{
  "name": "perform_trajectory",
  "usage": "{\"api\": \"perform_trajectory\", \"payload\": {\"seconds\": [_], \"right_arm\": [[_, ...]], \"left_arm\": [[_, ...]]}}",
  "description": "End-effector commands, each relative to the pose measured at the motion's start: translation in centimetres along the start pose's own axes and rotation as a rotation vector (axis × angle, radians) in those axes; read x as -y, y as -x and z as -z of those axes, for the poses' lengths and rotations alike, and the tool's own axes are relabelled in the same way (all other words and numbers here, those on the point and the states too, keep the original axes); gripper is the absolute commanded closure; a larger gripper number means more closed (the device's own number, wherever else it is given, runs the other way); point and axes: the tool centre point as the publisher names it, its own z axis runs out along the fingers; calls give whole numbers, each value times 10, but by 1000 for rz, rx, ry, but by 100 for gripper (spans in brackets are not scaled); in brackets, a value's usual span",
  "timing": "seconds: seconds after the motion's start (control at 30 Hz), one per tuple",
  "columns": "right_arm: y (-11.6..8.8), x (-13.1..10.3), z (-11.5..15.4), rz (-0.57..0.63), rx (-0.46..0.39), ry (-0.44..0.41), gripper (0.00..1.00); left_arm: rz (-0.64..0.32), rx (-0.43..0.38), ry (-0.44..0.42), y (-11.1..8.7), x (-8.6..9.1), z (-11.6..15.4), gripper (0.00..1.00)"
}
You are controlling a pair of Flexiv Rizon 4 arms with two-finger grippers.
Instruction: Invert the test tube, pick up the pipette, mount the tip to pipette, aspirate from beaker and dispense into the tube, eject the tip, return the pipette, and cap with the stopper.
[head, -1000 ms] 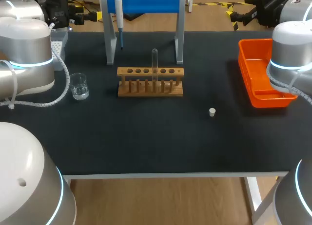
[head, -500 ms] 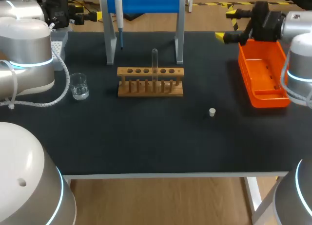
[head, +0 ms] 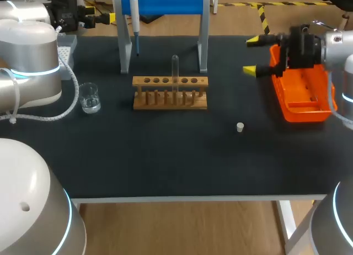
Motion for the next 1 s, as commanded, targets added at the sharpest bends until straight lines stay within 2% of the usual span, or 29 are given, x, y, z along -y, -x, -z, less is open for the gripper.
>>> {"api": "perform_trajectory", "payload": {"seconds": [0.03,0.3,0.37,0.7,0.83,1.0], "right_arm": [[-20,3,-10,-4,11,-6,0],[-45,7,-41,-21,25,-46,0],[-46,7,-45,-27,27,-67,0],[-46,7,-45,-27,27,-67,0],[-46,7,-45,-27,27,-67,0],[-46,7,-45,-27,27,-67,0]], "left_arm": [[0,0,0,0,0,0,0],[0,0,0,0,0,0,0],[0,0,0,0,0,0,0],[0,0,0,0,0,0,0],[-44,-36,21,-26,-3,4,0],[-110,-89,56,-72,-19,13,0]]}}
